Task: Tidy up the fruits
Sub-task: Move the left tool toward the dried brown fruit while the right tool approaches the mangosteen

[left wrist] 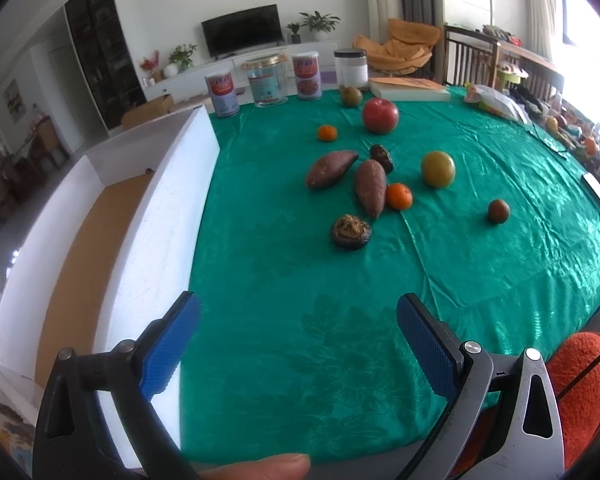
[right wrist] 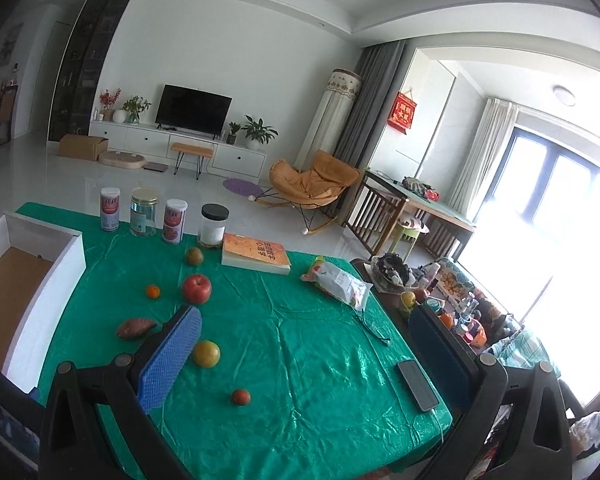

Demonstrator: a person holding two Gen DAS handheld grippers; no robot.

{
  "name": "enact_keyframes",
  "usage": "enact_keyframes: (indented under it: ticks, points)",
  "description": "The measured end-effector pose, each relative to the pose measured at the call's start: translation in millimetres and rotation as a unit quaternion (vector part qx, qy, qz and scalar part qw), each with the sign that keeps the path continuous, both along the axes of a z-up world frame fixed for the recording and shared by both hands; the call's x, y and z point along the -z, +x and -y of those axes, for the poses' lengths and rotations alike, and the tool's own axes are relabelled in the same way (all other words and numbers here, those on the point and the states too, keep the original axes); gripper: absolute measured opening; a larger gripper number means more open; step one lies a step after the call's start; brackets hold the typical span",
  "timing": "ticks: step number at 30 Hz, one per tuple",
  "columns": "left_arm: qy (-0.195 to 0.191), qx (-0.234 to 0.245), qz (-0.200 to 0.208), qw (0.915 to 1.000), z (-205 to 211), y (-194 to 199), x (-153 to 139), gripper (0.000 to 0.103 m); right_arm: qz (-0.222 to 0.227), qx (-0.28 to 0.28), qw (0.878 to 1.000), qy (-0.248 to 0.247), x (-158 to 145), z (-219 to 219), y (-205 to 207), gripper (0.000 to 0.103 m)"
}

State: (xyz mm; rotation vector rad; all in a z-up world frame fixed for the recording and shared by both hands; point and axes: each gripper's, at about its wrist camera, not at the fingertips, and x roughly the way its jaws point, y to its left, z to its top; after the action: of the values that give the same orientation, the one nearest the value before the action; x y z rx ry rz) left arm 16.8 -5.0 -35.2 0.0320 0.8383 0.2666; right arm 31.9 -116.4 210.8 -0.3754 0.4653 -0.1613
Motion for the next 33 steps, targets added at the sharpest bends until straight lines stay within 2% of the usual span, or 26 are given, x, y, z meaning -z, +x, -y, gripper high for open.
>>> enact_keyframes:
  ticks: [11, 27, 30, 33]
  points:
    - [-0.003, -0.017, 0.006, 0.9998, -12.1, -1.4, -5.2, 0.099, 0.001, -0.041, 0.999, 0.019, -8.7, -21.4, -10.0, 0.103]
    - [0.002, -0.014, 0.0, 0.9999, -8.2, 1.8, -0.4, 0.099, -0.004, -0.042, 0.999, 0.03, -3.6, -12.3, -9.6, 0.103]
    - [-0.005, -0.008, -0.01, 0.9999, -9.8, 14.1, 13.6, 0.099, -0.002, -0.047, 0.998, 0.047, 17.2, -5.6, -5.4, 0.103]
    - [-0.038, -0.006, -0.038, 0.9985, -20.9, 31.2, 40.2, 0.099, -0.026, -0.065, 0.993, 0.096, 78.2, 14.3, 4.3, 0.103]
